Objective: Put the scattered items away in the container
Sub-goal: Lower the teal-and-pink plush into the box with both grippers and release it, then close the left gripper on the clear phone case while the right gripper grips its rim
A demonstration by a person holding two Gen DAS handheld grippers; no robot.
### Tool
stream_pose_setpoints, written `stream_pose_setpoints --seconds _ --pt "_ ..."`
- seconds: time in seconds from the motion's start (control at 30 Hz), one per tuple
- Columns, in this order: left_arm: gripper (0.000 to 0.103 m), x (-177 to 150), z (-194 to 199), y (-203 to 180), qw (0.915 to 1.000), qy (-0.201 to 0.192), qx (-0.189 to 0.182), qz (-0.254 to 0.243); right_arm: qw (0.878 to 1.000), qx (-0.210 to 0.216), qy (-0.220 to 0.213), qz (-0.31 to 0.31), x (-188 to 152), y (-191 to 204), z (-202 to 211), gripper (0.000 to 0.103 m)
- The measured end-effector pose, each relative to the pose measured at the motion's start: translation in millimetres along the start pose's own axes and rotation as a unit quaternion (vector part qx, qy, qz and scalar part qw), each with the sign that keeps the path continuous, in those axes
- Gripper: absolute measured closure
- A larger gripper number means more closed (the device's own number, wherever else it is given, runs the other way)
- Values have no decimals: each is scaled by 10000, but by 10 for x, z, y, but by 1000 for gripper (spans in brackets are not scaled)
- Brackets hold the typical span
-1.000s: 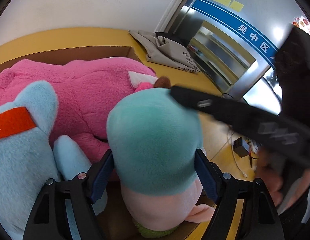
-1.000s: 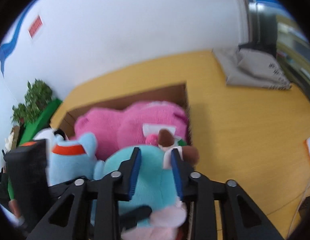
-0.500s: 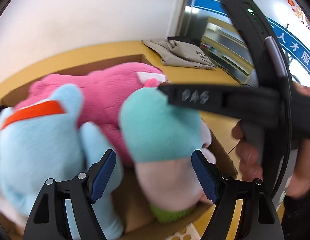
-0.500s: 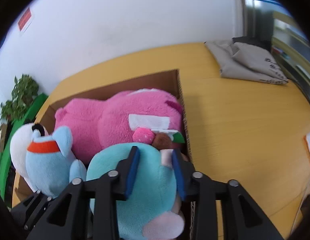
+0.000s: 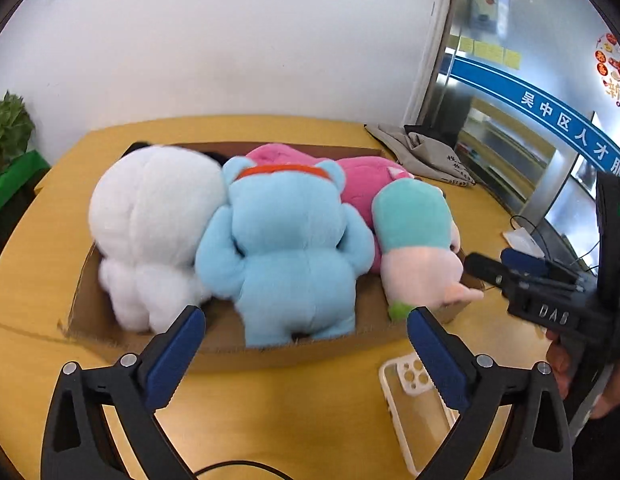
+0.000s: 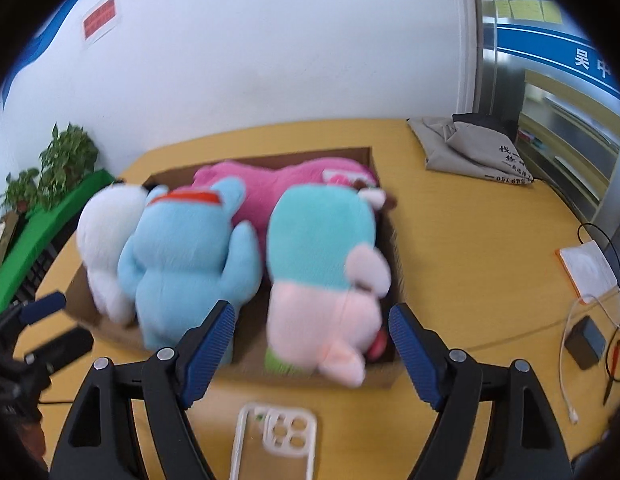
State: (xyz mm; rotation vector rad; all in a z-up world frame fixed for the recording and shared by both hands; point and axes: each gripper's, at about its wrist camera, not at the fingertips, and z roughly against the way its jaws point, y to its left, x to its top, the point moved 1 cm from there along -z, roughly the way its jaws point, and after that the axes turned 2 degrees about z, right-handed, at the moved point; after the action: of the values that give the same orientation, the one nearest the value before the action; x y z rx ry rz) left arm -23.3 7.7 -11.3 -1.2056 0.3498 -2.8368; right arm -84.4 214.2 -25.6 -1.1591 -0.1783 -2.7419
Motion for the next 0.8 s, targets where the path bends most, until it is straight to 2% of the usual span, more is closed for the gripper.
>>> stream_pose_setpoints --seconds 0.27,0.67,0.8 --pt "1 -149 200 58 9998 -94 -127 126 9985 -406 -269 256 -177 279 411 23" --pt "1 -209 336 25 9996 -179 -94 189 9982 -363 -314 352 -244 391 592 23" --pt "1 -237 329 -34 9998 -157 33 98 9983 -378 -288 328 -267 356 599 23"
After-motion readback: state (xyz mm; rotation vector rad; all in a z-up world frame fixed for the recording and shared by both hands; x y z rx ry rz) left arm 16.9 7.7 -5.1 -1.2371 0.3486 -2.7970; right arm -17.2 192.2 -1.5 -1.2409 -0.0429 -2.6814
